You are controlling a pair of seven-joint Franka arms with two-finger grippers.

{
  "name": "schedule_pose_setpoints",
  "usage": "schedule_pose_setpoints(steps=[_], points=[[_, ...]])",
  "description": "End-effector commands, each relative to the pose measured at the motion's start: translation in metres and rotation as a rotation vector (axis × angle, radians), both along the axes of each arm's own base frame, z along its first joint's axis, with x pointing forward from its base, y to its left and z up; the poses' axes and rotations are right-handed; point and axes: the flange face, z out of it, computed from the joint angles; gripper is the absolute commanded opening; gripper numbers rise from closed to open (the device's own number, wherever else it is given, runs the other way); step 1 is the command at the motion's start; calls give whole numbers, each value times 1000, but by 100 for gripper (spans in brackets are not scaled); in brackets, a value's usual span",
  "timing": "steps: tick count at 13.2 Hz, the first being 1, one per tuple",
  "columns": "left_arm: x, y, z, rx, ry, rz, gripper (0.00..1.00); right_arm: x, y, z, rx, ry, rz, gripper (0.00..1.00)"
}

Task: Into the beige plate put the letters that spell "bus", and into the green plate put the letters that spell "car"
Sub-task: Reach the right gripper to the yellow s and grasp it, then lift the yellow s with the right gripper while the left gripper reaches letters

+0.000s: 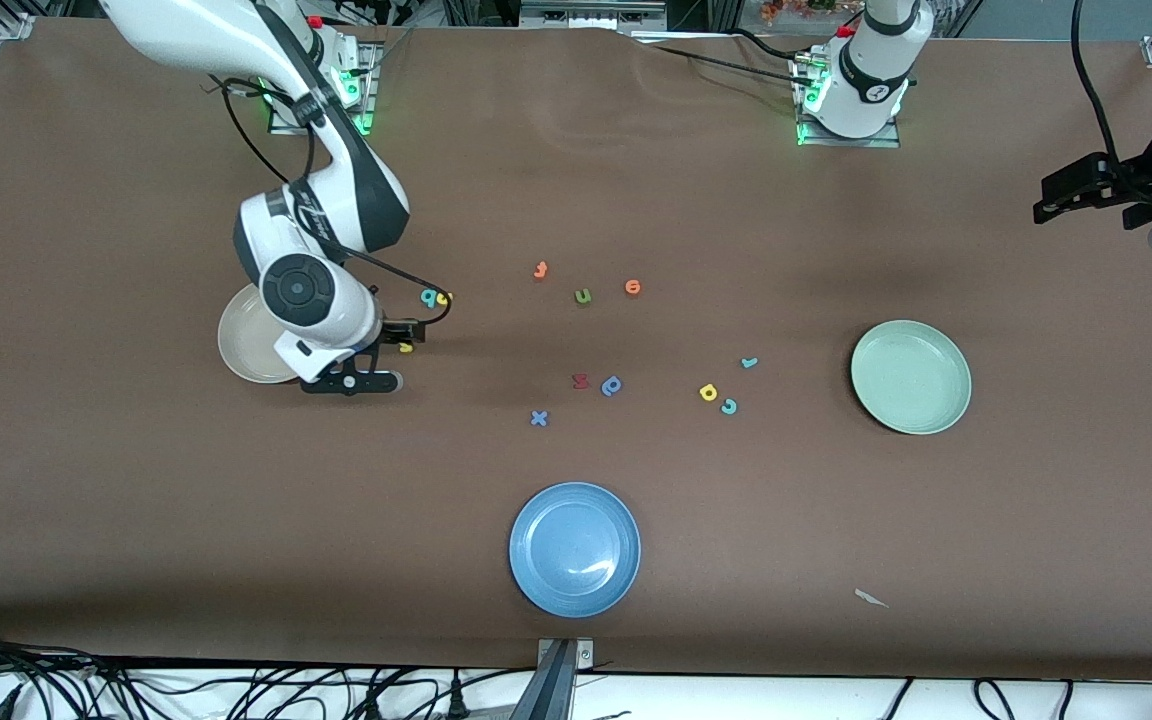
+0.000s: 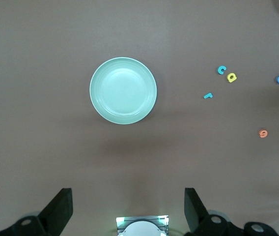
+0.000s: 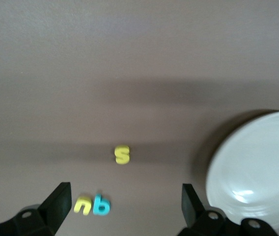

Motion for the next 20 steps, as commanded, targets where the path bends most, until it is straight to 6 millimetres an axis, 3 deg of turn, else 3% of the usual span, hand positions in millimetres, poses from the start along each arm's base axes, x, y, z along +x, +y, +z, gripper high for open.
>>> schedule_pose_setpoints(steps=[1,5,8,10,12,14,18,20], points=[[1,-2,8,-33,-3,-4,100,-26,-6,-37,21,-33,-3,99],[2,-5,8,-34,-5,-7,100,-54,-12,-70,30,-35,14,95],[6,-5,3,-44,-2,-13,100,-52,-11,-79,42,-55,27,87],[8,-18,-1,-44,4,-34,100,-51,-10,-84,52,-64,55,79],[18,-17,-27,-38,55,-34,100,-50,-10,-87,62,-64,94,69],[33,-19,-85,-36,164,-32,100,-50,-9,-92,66,-66,99,66],[30,-14,-96,-25,159,-38,100,-50,-9,-95,66,-66,98,58],[30,-19,-107,-44,122,-48,100,-50,-9,-95,67,-66,100,48]])
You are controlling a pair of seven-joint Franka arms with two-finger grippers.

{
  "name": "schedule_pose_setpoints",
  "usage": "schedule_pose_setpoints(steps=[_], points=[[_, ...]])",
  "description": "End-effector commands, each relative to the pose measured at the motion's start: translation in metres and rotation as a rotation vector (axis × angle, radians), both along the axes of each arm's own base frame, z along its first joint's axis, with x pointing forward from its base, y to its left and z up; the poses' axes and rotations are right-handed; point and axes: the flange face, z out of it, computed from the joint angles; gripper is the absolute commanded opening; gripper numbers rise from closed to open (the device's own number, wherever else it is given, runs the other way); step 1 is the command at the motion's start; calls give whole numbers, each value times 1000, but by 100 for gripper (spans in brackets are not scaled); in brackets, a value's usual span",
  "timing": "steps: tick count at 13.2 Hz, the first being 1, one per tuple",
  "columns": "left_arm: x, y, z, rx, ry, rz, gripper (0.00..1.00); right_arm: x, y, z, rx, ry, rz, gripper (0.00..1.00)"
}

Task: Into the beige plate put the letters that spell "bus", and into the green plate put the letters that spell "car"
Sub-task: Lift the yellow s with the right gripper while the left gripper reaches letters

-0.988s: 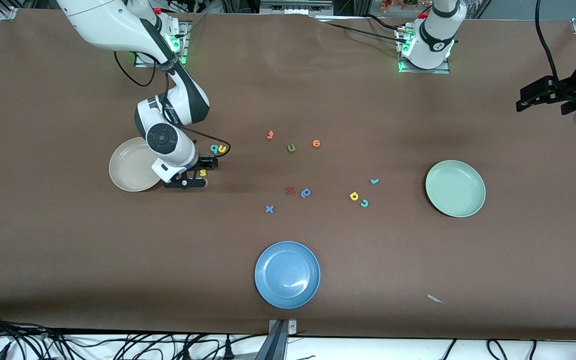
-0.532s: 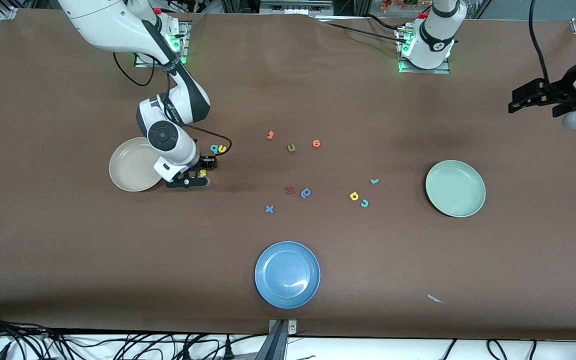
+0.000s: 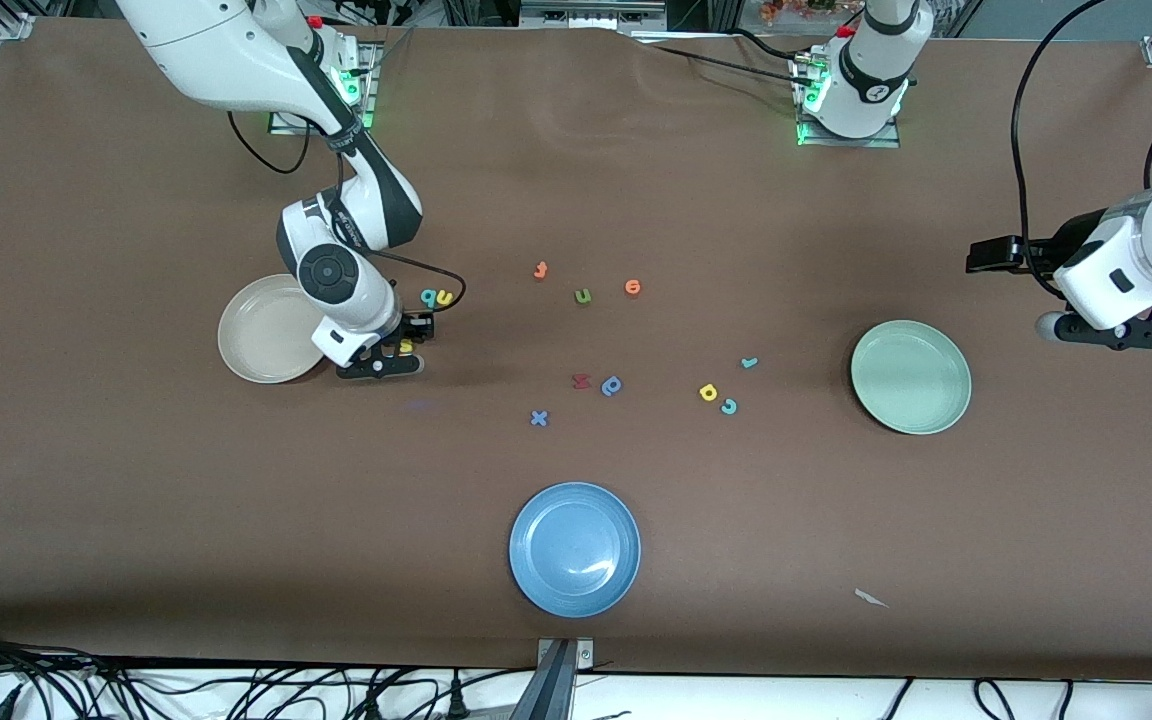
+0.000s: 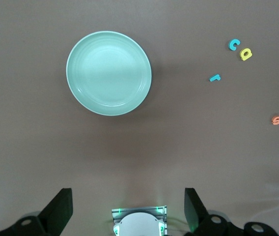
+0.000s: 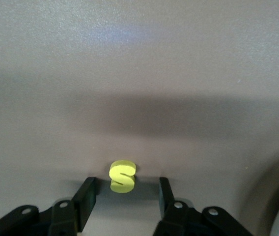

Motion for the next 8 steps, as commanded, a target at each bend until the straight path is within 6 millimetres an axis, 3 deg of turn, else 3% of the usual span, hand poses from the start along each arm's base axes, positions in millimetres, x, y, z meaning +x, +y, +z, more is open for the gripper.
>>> schedule_pose_setpoints(steps=[1,3,5,8], points=[[-9,-15,-11,-58,-59,-19,100,-1,1,-5,3,-3,16,42],[-8,-27,-36,-93,-101,2,100,-1,1,-4,4,-5,18,29],[-11,-41,-77,-87,-133,7,100,-1,1,-4,5,-6,18,18],[-19,-77,-119,-65,-176,60,99,2,2,-1,5,-9,17,4]])
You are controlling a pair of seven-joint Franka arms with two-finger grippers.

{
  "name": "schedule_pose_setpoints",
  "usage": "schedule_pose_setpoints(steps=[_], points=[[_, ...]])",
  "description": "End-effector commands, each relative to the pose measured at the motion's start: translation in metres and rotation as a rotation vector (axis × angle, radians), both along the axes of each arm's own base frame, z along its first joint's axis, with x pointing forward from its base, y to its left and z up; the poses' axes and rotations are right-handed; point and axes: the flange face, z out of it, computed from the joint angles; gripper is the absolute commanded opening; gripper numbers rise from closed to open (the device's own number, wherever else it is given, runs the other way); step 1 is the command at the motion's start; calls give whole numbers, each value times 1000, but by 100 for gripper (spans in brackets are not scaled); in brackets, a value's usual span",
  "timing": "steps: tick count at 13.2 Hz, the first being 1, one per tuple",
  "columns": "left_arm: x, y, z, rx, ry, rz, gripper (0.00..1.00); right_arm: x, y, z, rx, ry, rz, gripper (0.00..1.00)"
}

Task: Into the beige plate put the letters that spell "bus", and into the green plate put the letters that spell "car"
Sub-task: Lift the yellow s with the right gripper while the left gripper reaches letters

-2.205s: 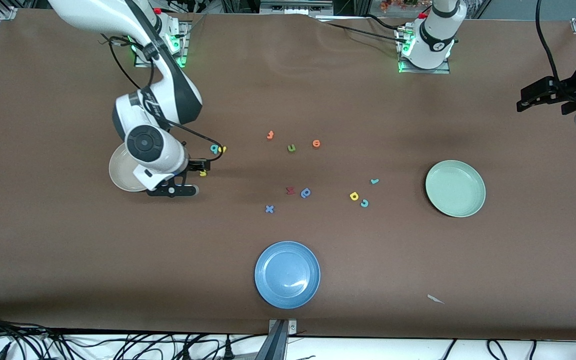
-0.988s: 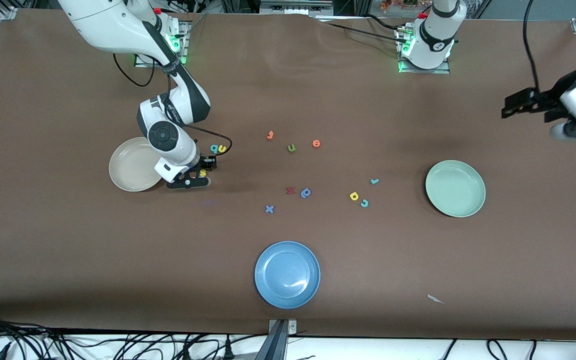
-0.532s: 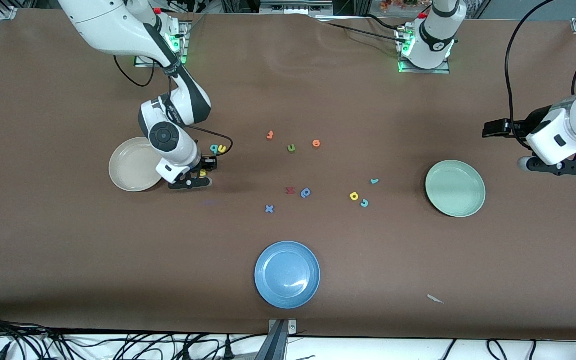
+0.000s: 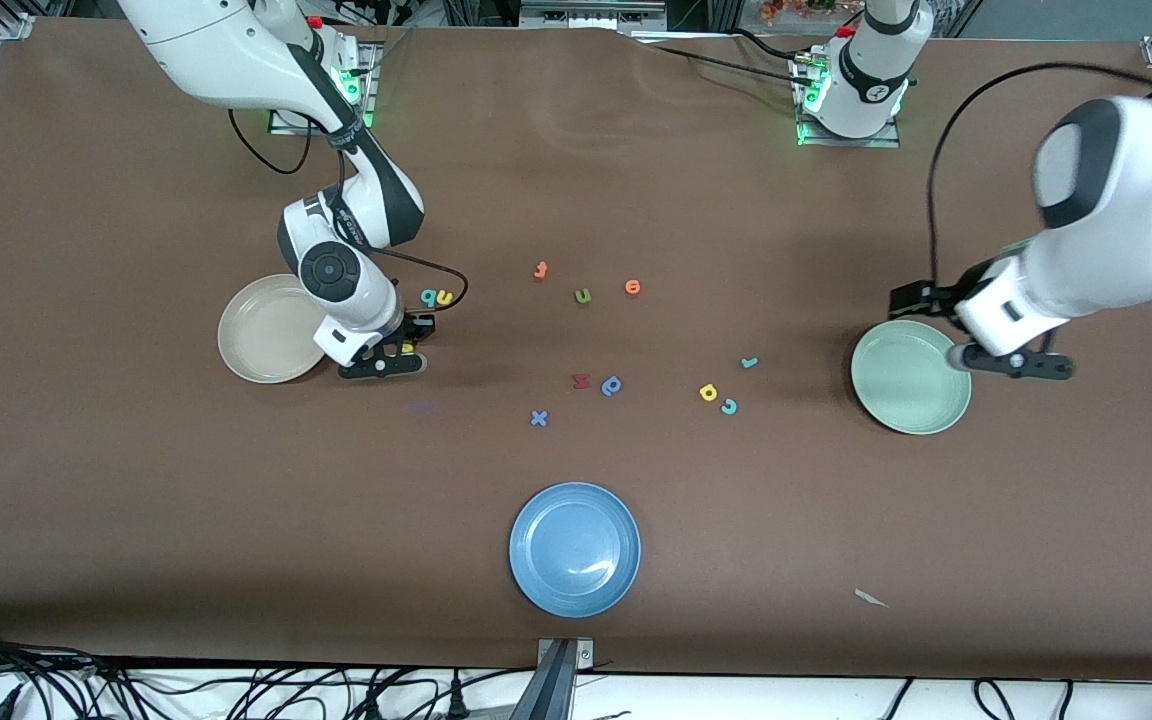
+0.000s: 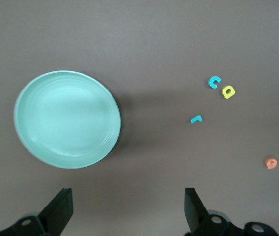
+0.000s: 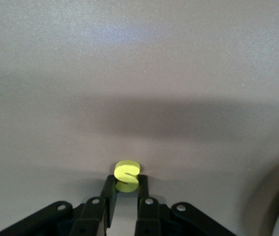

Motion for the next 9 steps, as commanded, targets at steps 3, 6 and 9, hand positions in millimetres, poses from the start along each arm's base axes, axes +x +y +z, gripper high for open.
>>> schedule_pose_setpoints(steps=[3,6,9], points=[[-25,-56,-56,-6,-93,57,99,8,0,15,8,-28,6,4],[-33,-78,-107,-10,-155,46,99,19,-3,58,-21,-3,-5,4],[-34,-101,-151,-20,-172,20,99,30,-39,107,-102,91,-36,4]])
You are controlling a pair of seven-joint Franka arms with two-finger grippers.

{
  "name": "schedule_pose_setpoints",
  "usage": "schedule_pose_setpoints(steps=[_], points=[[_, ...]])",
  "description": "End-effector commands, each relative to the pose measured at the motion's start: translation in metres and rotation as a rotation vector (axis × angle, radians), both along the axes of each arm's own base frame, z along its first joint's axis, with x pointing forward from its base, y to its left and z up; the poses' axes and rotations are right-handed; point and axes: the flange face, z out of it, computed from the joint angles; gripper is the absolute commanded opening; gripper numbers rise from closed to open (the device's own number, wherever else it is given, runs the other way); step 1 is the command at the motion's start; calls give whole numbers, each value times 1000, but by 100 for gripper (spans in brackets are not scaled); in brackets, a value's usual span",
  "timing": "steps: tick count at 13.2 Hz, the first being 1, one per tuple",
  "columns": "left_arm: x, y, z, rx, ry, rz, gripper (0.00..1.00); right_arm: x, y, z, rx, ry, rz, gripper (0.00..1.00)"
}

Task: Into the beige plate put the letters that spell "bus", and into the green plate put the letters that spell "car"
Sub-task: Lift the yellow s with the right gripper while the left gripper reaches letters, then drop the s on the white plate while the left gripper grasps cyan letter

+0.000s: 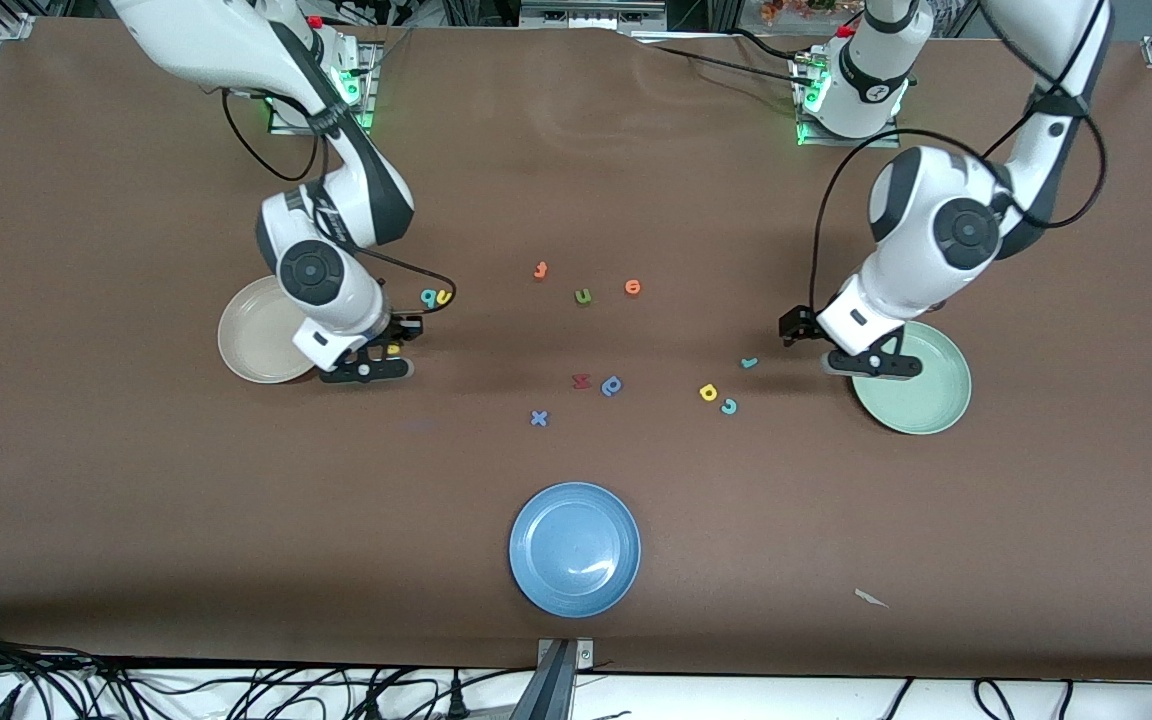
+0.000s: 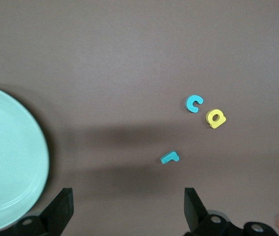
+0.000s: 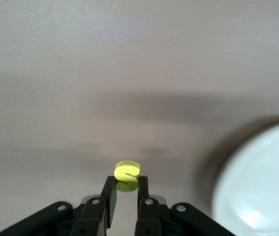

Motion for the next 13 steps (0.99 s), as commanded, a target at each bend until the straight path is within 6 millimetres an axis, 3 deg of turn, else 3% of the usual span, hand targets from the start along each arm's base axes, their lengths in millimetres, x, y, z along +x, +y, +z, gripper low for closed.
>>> schedule_pose_setpoints(steps=[1,4,8,11,13], points=[[2,-21,-36,-16,-30,-4,99,5,-40,43,-51,57,-3,4],[-3,-41,-65,-18,-31,-20,99,11,-101,48,-73,123,21,4],[-10,-53,-101,0,-27,-39,98,20,-179,17,-64,187,109,4],[-15,-59,-110,8,-11,-51,94,11,-203,-21,-66,232,121,6],[-17,-60,-116,13,-2,-42,94,0,-206,-40,-64,226,126,9]])
